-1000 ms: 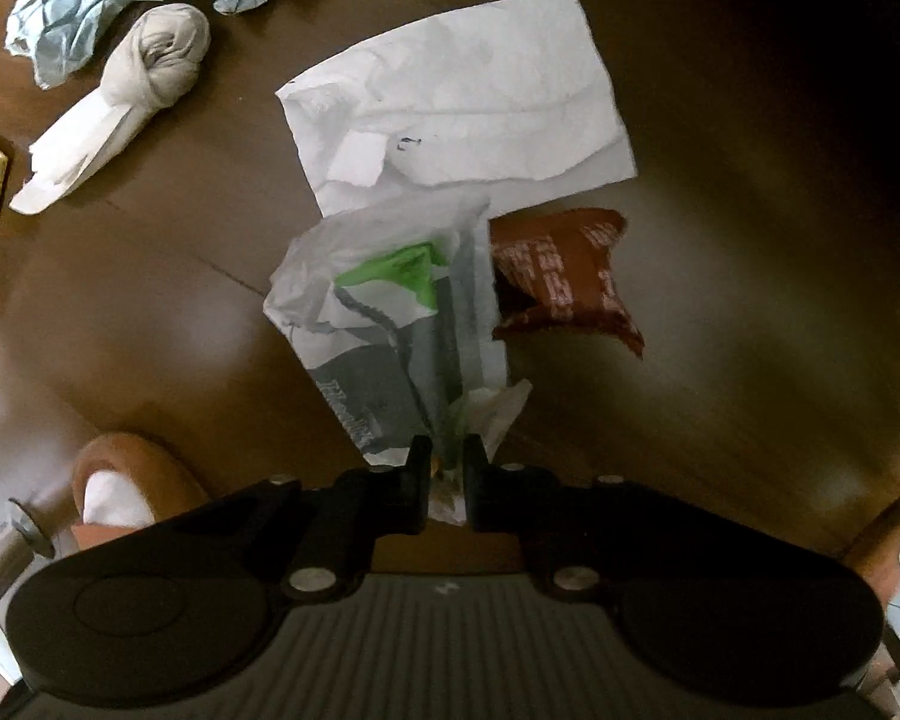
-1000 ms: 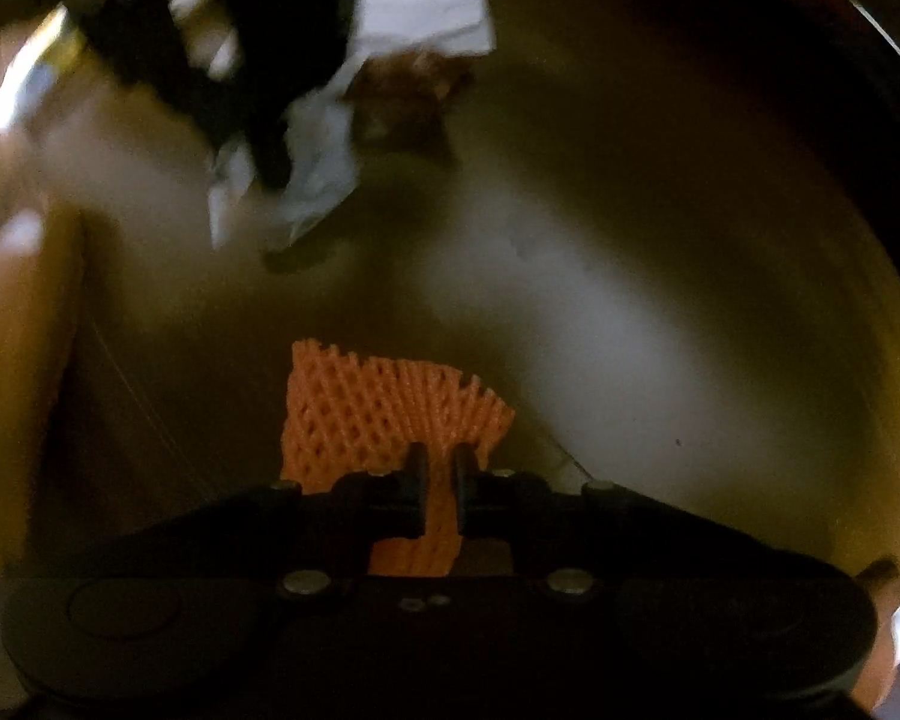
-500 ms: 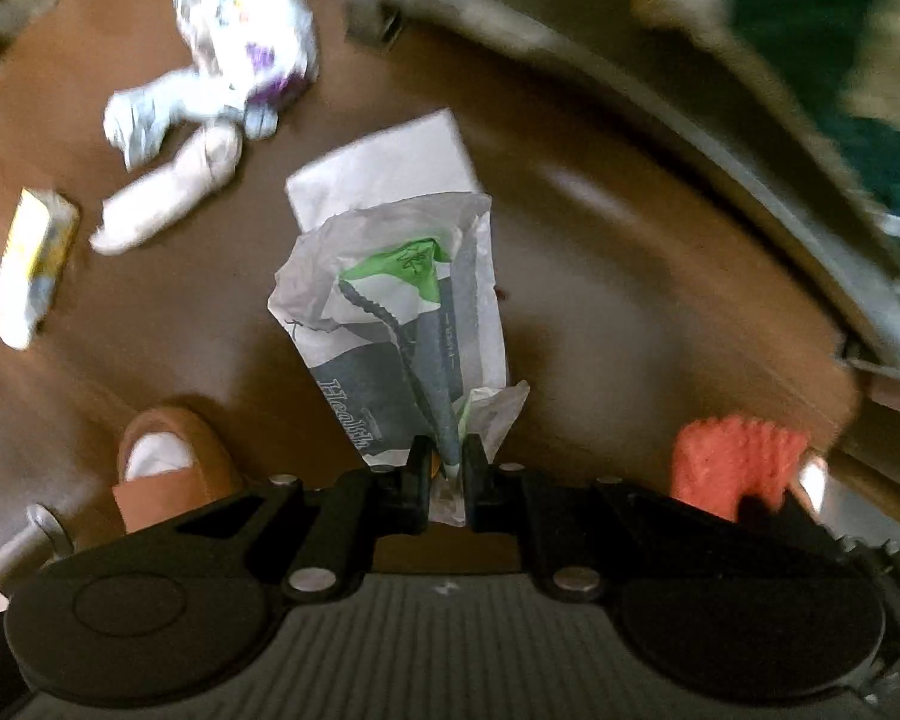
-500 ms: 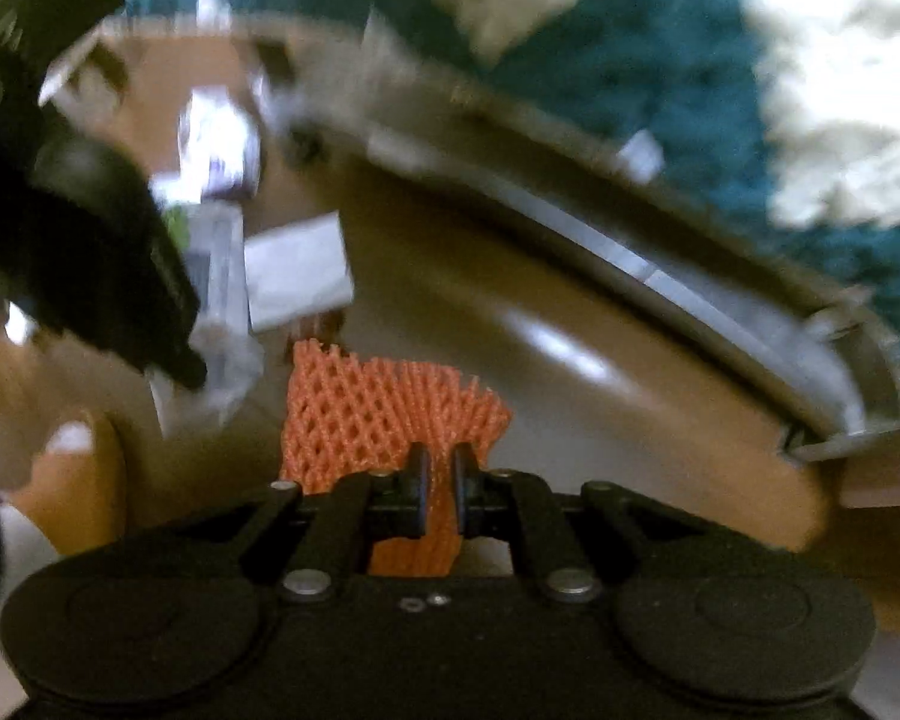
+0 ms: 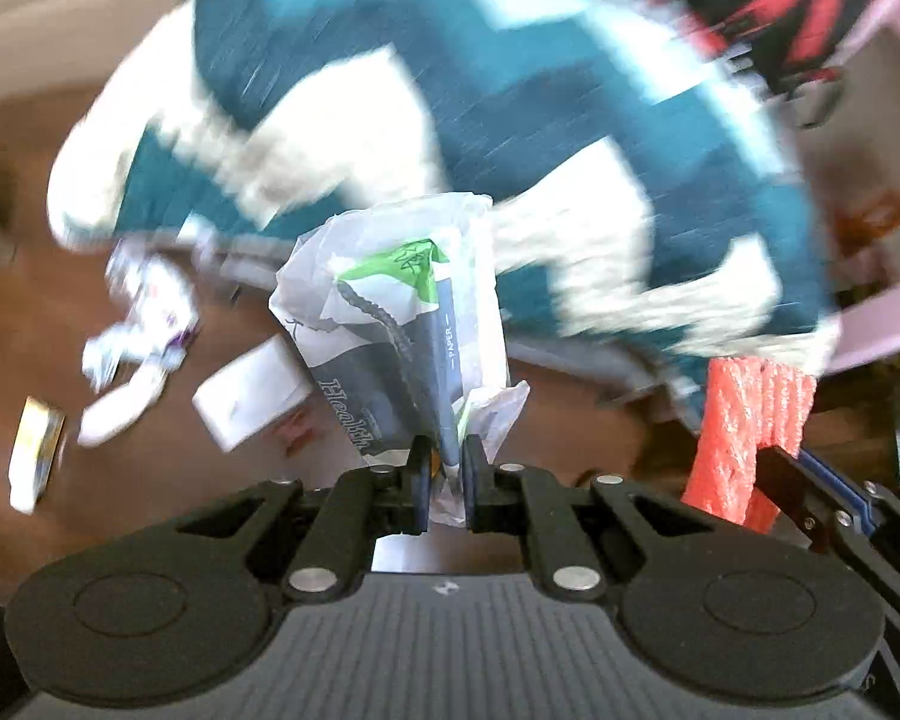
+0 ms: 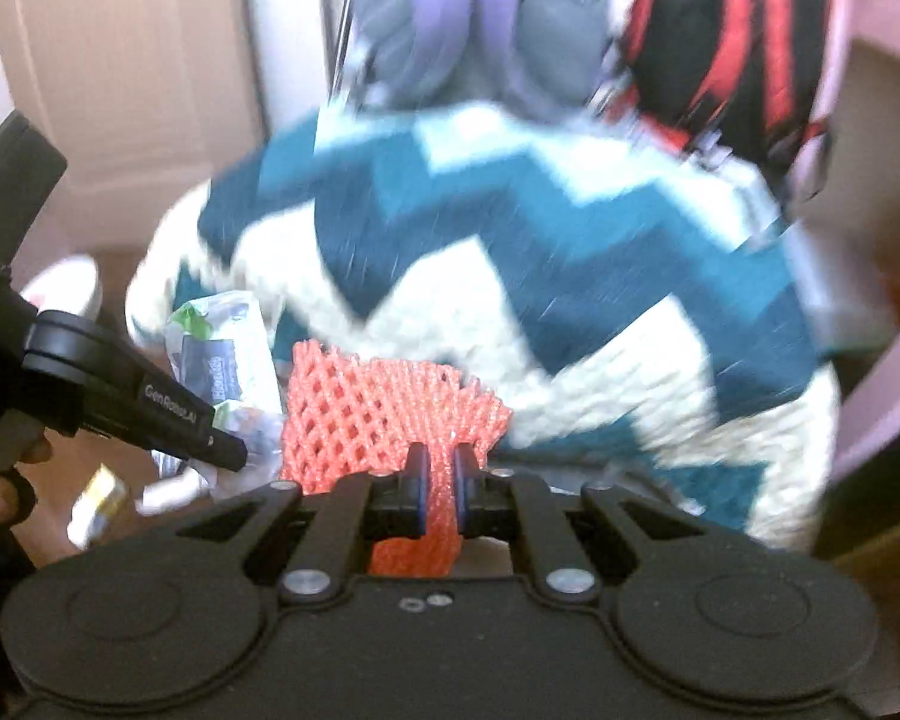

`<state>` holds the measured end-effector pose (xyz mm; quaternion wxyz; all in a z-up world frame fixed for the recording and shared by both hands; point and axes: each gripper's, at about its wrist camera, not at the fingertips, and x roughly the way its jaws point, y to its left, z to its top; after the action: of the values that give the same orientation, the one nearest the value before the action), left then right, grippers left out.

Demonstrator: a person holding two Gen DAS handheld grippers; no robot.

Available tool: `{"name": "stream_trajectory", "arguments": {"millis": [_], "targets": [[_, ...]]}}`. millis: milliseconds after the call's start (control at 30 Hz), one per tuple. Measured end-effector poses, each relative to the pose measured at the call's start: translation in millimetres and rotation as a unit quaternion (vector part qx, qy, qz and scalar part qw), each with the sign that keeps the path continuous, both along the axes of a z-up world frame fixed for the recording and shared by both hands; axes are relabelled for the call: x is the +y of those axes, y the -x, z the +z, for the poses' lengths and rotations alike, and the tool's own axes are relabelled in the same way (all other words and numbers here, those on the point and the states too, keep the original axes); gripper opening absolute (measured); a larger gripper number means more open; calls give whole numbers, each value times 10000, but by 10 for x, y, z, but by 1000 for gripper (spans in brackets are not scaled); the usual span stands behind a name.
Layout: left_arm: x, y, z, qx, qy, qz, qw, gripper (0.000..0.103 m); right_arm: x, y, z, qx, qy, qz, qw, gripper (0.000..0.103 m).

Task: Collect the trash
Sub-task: 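Carry the clear wrapper and orange mesh net with both tools to the teal bin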

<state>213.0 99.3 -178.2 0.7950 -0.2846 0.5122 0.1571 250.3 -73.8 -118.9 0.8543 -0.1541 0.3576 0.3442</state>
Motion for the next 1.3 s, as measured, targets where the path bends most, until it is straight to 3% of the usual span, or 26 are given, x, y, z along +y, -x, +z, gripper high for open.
{"name": "stream_trajectory", "arguments": {"millis": [167, 300, 467, 700, 967, 1133, 1300], "targets": [[-430, 3, 748, -724, -260, -466, 9959, 10, -439, 174, 736, -635, -365, -241, 9970, 8], [-804, -22, 1286, -1266, -378, -914, 9870, 10, -799, 297, 1211, -1032, -577, -493, 9918, 8], [-1259, -80, 1907, -1859, -506, -1448, 9705, 10, -1297, 408, 1776, -1430, -790, -901, 9824, 8], [-1935, -282, 2715, -2518, -657, -2147, 9414, 10, -2083, 415, 2483, -2002, -933, -1704, 9603, 8], [-2834, -678, 3377, -2837, -535, -2951, 9108, 10, -2944, 285, 2897, -2204, -734, -2711, 9341, 9], [-3422, -888, 3574, -2838, -434, -3406, 8953, 10, -3413, 71, 2874, -2025, -572, -3246, 9221, 9], [-3971, -1088, 3583, -2713, -320, -3902, 8793, 10, -3656, -188, 2737, -1770, -247, -3511, 9191, 9]]}}
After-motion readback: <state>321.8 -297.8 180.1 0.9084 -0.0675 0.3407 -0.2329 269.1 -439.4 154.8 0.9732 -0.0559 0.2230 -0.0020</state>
